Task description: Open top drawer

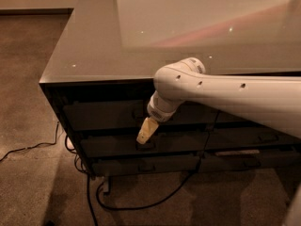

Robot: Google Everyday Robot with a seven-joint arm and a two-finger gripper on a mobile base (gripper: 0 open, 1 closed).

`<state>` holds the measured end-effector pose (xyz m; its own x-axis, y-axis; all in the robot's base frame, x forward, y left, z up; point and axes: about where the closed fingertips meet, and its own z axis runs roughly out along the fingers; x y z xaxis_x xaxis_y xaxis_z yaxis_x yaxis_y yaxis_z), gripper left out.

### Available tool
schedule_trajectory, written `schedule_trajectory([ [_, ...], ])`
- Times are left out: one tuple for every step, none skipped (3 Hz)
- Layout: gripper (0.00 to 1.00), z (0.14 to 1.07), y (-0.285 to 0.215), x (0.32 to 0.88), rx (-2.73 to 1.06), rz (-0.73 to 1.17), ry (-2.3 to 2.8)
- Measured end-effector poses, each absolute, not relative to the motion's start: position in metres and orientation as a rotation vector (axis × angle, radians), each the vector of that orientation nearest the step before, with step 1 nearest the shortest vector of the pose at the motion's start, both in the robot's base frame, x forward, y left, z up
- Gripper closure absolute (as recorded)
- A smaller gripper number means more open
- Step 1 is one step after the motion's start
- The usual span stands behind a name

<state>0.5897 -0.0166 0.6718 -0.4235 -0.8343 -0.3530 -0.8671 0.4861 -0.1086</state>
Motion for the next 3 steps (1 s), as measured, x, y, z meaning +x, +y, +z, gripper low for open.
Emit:
schedule_trajectory([
  [0.00,0.661,-0.025,0.605,-1.407,0.116,2.414],
  [0.00,0.670,-0.040,0.637,-1.375,0.076,2.418],
  [0.00,0.665,-0.039,0.639,-1.379,0.084,2.428],
])
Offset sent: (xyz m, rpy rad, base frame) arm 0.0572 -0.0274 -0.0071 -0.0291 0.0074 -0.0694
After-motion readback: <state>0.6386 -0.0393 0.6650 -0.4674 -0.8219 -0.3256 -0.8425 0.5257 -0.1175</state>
